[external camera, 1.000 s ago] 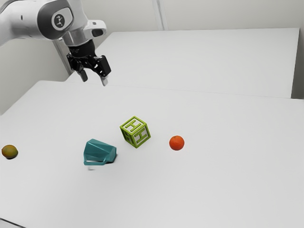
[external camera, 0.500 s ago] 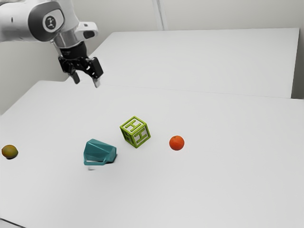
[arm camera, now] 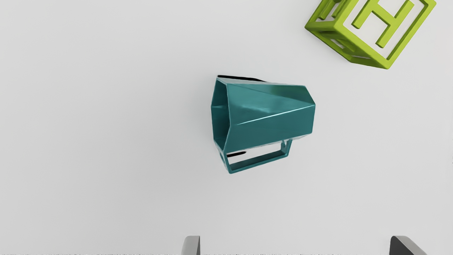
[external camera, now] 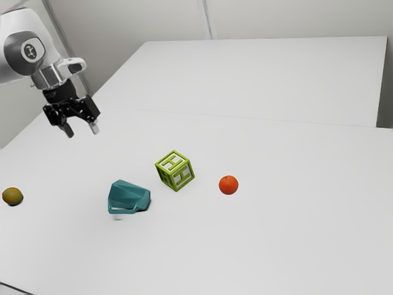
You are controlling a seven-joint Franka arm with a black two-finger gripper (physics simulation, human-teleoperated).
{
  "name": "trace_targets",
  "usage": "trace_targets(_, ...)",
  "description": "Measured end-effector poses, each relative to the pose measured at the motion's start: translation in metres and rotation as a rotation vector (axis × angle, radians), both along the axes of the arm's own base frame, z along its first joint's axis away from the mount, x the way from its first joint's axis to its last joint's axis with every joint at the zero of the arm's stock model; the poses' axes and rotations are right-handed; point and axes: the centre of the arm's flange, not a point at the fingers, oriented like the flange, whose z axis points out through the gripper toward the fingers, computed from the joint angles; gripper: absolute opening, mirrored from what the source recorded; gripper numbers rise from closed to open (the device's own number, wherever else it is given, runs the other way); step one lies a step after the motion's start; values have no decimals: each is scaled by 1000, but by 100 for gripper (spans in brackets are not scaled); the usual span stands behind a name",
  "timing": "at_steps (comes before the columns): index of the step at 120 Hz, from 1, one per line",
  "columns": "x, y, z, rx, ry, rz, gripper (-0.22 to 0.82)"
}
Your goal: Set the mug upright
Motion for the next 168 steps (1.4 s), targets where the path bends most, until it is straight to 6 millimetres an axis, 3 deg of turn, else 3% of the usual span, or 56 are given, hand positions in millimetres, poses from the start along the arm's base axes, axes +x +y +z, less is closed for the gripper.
trace_targets(21,-14,26,-46,-123,-8,62,58)
trace_targets(68,-36,55,-127,-352,-131,138,58)
trace_targets(100,-49,59,-178,-483,-218,154,58)
trace_targets(168,-56,55,-248,-650,-391,84,58)
